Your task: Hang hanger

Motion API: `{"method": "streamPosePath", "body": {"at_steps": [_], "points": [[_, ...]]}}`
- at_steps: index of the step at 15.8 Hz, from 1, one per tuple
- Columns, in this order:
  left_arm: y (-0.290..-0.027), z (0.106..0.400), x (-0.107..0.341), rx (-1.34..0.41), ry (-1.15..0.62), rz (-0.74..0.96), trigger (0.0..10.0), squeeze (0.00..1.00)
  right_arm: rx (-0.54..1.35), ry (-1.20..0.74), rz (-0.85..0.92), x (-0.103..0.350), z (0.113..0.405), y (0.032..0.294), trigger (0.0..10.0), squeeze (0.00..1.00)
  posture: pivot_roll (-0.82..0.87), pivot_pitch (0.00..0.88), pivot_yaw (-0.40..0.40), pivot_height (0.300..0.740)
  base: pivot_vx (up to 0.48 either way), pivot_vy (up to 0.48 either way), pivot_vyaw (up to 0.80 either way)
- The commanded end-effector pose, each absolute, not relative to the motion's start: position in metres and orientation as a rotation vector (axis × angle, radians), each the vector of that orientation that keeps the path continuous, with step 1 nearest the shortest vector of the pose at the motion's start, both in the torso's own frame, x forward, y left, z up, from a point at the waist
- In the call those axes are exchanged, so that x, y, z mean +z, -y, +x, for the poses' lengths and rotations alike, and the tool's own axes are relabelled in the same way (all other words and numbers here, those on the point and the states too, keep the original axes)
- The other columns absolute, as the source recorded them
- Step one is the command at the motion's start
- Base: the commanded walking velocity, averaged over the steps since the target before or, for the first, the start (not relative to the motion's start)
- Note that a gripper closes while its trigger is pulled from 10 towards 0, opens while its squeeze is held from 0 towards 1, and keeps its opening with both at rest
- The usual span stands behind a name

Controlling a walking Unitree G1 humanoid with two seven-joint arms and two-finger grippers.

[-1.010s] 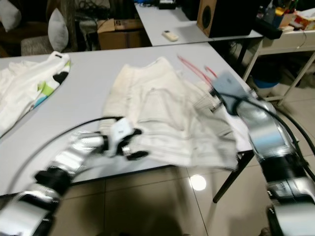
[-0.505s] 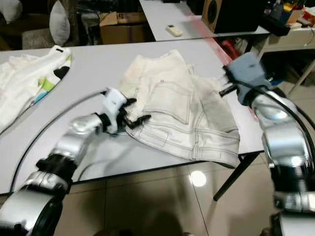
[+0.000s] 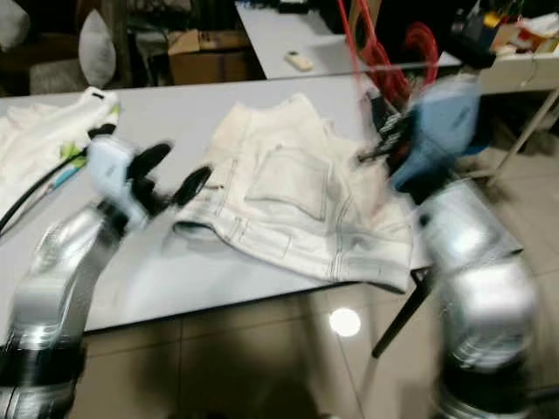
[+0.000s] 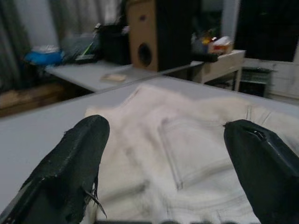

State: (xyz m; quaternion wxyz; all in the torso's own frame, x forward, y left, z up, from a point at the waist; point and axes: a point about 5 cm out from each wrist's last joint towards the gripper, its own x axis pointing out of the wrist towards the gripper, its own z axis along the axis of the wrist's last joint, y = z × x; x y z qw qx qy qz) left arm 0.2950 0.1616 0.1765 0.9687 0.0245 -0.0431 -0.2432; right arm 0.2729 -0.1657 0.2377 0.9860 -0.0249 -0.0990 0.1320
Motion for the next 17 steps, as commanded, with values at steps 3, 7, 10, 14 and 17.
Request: {"method": "streamPosePath", "body": {"at_steps": [3, 7, 10, 14, 17], "points": [[-0.171, 0.276, 0.163, -0.389, 0.011, 0.078, 10.0, 0.0, 0.227, 0.082, 0.009, 0.206, 0.268, 0.149, 10.0, 0.0, -0.05, 0.0, -0.001, 0.74, 0.0, 0.316, 0.0], [-0.166, 0.262, 0.156, -0.396, -0.048, 0.128, 10.0, 0.0, 0.203, 0.011, -0.028, 0.186, 0.26, 0.153, 10.0, 0.0, -0.04, 0.0, 0.002, 0.74, 0.0, 0.32, 0.0], [-0.162, 0.262, 0.156, -0.396, -0.059, 0.126, 10.0, 0.0, 0.179, -0.022, -0.02, 0.173, 0.25, 0.148, 10.0, 0.0, -0.06, 0.0, 0.021, 0.74, 0.0, 0.319, 0.0], [-0.155, 0.267, 0.158, -0.434, -0.089, 0.06, 10.0, 1.0, 0.183, -0.012, 0.073, 0.17, 0.244, 0.148, 10.0, 0.0, -0.07, 0.0, 0.041, 0.74, 0.0, 0.299, 0.0], [-0.156, 0.274, 0.158, -0.405, -0.076, 0.101, 10.0, 1.0, 0.16, -0.006, 0.093, 0.17, 0.25, 0.149, 10.0, 0.0, -0.08, 0.0, 0.034, 0.74, 0.0, 0.289, 0.0]]}}
